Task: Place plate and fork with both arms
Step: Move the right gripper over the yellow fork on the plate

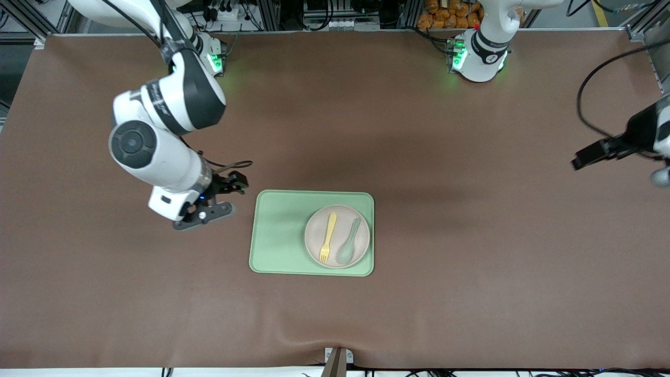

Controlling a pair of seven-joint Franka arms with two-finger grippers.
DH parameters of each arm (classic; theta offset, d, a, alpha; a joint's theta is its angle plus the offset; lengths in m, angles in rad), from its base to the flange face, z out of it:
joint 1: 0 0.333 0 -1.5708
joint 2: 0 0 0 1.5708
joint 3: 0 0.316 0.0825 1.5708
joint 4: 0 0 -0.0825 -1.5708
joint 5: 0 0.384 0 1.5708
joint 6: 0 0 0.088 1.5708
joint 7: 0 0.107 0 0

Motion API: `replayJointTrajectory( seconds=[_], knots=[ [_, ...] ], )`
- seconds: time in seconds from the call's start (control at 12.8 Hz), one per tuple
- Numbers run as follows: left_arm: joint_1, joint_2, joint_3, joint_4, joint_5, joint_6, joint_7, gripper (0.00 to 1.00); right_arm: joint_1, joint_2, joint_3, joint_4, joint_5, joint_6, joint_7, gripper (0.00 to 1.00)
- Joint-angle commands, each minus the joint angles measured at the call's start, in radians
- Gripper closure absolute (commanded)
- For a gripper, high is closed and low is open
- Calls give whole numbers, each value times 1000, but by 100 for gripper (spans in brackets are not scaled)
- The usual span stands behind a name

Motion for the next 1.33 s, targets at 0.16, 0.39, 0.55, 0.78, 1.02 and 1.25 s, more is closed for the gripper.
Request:
replayJointTrajectory(
  seconds=[0.16,0.39,0.55,0.78,1.02,1.25],
  knots=[
    [51,-62,-28,0,28,-71,75,0,115,121,-6,18,70,202,9,0],
    [213,-77,-198,-11,28,-76,73,0,197,209,-6,42,67,343,9,0],
    [207,-95,-200,-37,28,-74,70,0,223,267,-8,94,67,354,29,0],
    [213,-86,-208,-37,27,-74,72,0,241,348,-8,178,66,356,194,0],
    [209,-71,-208,-37,5,-53,78,0,238,391,-11,251,64,356,360,0],
    [218,-69,-208,-31,-9,-42,87,0,232,431,-13,289,64,345,489,0]
  ],
)
